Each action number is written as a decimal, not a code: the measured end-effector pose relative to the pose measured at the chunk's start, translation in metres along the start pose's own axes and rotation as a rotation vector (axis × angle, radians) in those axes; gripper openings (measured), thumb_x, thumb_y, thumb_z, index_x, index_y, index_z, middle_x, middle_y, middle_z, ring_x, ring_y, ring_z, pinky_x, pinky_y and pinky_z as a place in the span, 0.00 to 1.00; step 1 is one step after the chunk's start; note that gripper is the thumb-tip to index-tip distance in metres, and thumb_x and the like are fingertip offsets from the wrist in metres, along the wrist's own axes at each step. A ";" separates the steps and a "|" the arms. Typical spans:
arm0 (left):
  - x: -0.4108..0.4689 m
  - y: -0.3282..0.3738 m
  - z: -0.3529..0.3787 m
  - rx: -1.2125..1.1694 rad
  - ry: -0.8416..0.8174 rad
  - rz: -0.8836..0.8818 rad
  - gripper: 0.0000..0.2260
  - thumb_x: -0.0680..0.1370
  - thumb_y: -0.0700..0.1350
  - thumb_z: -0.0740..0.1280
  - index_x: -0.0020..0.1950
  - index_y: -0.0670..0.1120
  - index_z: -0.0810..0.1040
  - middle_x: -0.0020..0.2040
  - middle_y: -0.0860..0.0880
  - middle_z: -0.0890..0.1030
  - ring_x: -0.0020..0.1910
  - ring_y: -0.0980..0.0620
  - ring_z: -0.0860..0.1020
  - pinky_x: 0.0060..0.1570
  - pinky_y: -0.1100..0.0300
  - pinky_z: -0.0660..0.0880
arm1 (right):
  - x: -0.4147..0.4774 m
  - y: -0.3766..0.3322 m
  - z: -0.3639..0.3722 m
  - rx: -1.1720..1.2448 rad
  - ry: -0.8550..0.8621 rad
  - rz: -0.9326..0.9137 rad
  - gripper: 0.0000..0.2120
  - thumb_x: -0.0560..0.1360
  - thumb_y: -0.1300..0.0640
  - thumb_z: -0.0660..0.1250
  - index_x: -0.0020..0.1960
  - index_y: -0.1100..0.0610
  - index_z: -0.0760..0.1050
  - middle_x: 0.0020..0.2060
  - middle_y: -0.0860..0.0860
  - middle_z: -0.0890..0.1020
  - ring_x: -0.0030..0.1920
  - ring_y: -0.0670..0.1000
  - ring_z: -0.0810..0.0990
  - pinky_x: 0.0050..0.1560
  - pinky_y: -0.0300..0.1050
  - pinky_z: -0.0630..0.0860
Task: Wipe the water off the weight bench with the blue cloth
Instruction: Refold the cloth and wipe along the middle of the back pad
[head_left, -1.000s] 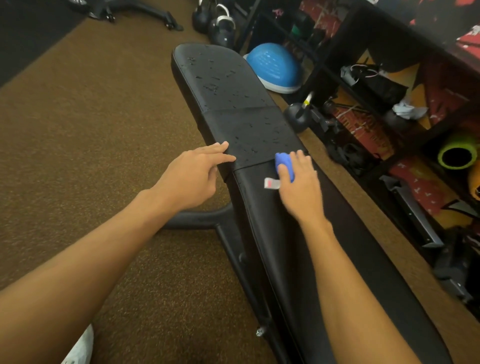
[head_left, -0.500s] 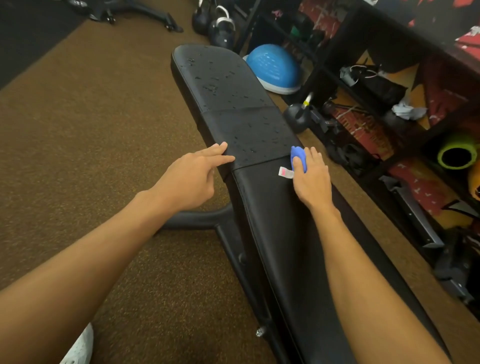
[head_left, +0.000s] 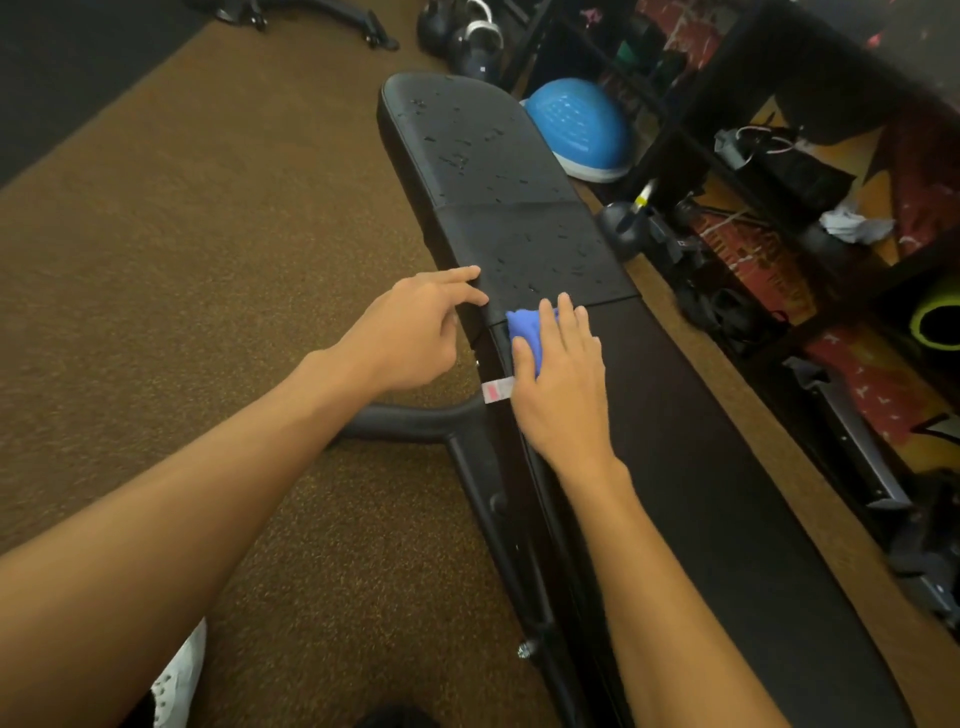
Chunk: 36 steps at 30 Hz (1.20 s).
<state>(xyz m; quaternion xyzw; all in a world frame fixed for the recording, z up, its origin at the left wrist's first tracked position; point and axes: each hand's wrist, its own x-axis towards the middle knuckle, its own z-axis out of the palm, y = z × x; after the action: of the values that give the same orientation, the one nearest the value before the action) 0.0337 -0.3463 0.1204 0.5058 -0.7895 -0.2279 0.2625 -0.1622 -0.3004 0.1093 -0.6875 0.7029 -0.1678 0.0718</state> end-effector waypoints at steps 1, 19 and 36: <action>0.000 0.000 -0.001 0.005 0.001 0.000 0.22 0.82 0.35 0.62 0.74 0.51 0.78 0.82 0.54 0.67 0.64 0.41 0.79 0.61 0.55 0.72 | -0.004 -0.005 0.003 -0.020 -0.006 -0.044 0.30 0.89 0.46 0.54 0.87 0.54 0.52 0.87 0.51 0.51 0.86 0.52 0.45 0.86 0.56 0.46; -0.004 -0.001 -0.012 0.036 -0.014 0.011 0.23 0.83 0.34 0.62 0.75 0.51 0.78 0.82 0.54 0.67 0.63 0.41 0.80 0.62 0.49 0.75 | -0.030 -0.023 0.015 -0.152 0.050 -0.057 0.33 0.86 0.49 0.61 0.86 0.59 0.54 0.85 0.57 0.56 0.86 0.58 0.51 0.84 0.60 0.55; 0.000 0.003 0.002 -0.033 -0.062 -0.026 0.23 0.83 0.39 0.66 0.76 0.55 0.76 0.84 0.55 0.63 0.64 0.41 0.81 0.71 0.40 0.73 | -0.163 0.026 -0.005 -0.141 0.007 0.054 0.33 0.88 0.41 0.51 0.87 0.50 0.44 0.87 0.46 0.45 0.85 0.46 0.40 0.85 0.50 0.46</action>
<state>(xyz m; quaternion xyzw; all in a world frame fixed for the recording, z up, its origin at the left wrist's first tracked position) 0.0301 -0.3448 0.1210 0.5045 -0.7866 -0.2601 0.2432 -0.1812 -0.1386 0.0836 -0.6710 0.7315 -0.1181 0.0251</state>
